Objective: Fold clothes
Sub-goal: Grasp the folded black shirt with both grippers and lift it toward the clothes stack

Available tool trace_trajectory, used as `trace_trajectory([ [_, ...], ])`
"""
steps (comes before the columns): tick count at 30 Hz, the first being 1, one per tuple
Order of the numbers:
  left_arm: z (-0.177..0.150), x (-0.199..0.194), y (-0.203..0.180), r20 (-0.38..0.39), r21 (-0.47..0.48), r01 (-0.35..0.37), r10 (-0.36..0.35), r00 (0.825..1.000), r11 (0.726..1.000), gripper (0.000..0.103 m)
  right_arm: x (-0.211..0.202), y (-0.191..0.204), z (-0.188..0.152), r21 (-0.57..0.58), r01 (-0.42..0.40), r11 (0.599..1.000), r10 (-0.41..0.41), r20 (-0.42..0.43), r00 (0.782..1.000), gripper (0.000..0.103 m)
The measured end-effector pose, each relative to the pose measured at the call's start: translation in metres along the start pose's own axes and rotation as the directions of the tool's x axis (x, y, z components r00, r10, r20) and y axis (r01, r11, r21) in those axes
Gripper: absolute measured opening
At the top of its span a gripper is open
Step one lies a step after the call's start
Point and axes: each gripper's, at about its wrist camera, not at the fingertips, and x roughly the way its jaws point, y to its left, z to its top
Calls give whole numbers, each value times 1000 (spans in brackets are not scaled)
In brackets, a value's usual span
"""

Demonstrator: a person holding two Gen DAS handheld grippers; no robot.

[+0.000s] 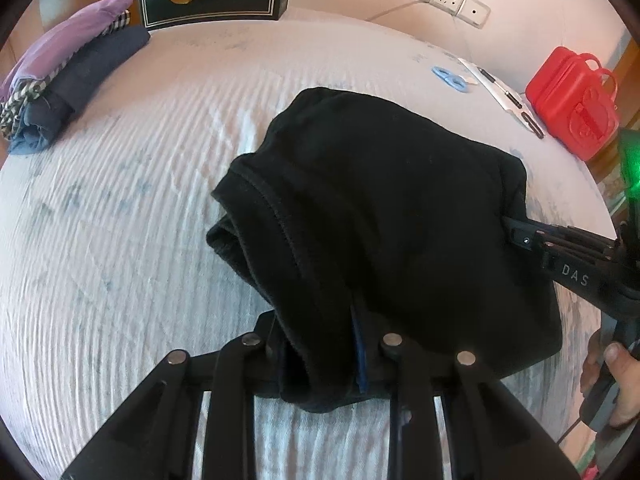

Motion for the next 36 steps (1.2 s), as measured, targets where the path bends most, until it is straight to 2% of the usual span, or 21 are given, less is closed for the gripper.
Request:
trace_trajectory([
  [3, -3, -3, 4, 16, 0, -4, 4, 1000, 1000, 24, 2, 0, 3, -12, 6, 1000, -6, -6, 1000, 20],
  [6, -2, -12, 8, 3, -25, -20, 20, 1000, 999, 17, -3, 3, 6, -35, 12, 999, -13, -14, 1000, 17],
  [10, -2, -47, 1, 64, -25, 0, 2, 998, 1000, 16, -35, 0, 7, -19, -35, 999, 36, 54, 998, 16],
  [14, 3, -83, -10, 125, 13, -32, 30, 992, 999, 16, -78, 11, 11, -81, -45, 996, 55, 133, 990, 14],
  [20, 14, -143, 2, 216, 3, -55, 53, 975, 998, 16, -133, 27, 28, -131, -97, 987, 127, 245, 961, 13],
  [25, 30, -193, 36, 285, -18, -87, 88, 954, 996, 16, -161, 62, 48, -194, -116, 974, 171, 300, 938, 13],
  [29, 48, -219, 82, 321, -37, -126, 131, 938, 991, 16, -167, 107, 68, -241, -136, 961, 211, 321, 923, 13],
  [36, 98, -248, 199, 357, -31, -172, 172, 918, 985, 16, -150, 213, 122, -257, -189, 948, 274, 353, 894, 13],
])
